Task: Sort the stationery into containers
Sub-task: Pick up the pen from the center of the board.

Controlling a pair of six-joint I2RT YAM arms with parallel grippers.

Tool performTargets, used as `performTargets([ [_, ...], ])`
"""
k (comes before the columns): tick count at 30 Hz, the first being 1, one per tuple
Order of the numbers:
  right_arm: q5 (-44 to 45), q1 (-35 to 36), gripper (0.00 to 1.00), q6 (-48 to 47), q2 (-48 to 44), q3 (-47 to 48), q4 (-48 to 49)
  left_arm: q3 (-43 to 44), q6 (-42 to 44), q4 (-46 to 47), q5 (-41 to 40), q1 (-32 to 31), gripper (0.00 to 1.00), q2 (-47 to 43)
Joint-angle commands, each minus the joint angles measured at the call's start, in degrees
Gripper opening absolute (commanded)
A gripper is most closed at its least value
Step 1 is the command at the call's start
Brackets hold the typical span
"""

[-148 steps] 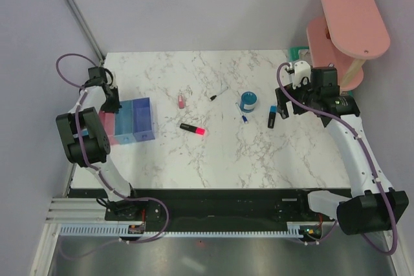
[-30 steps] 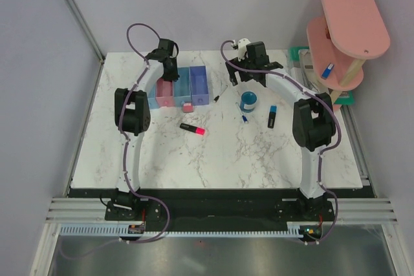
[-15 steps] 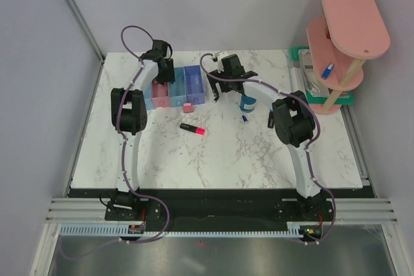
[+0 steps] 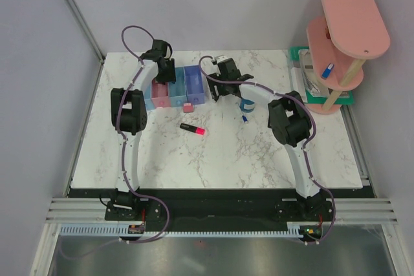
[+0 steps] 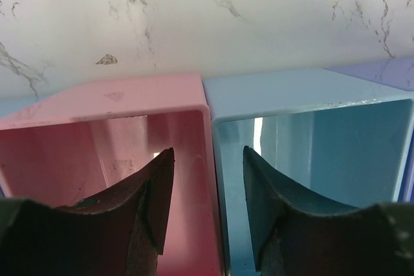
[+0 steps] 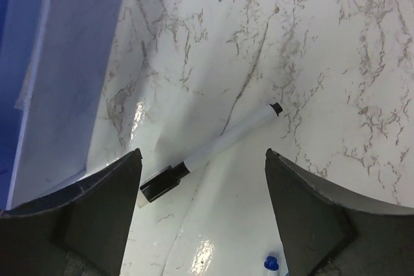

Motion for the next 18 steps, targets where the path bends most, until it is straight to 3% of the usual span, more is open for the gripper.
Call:
performTargets([
  [1, 0.08, 0.21, 0.84, 1.76, -0.26, -0.08, -0.72, 0.78, 2.48, 0.14, 1.01, -0.08, 0.54, -4.52],
  [7, -1.06, 0.39, 0.84, 1.58, 2.11, 2.12, -3.63, 0.43, 2.92, 0.05, 1.01, -0.08, 0.54, -5.75],
  [14, -2.12, 1.09, 0.74, 1.49, 3.70, 2.30, -4.86, -0.09, 3.09, 0.05, 3.39, -0.08, 0.54, -7.33],
  [16, -2.65, 1.18, 0.68, 1.40, 4.13, 2.38, -5.21, -0.09, 3.09, 0.23, 3.83, -0.08, 0.54, -8.03],
  [18, -2.74, 1.18, 0.56, 1.40, 4.31, 2.21, -5.47, -0.27, 3.18, 0.14, 4.18, -0.08, 0.54, -8.38],
])
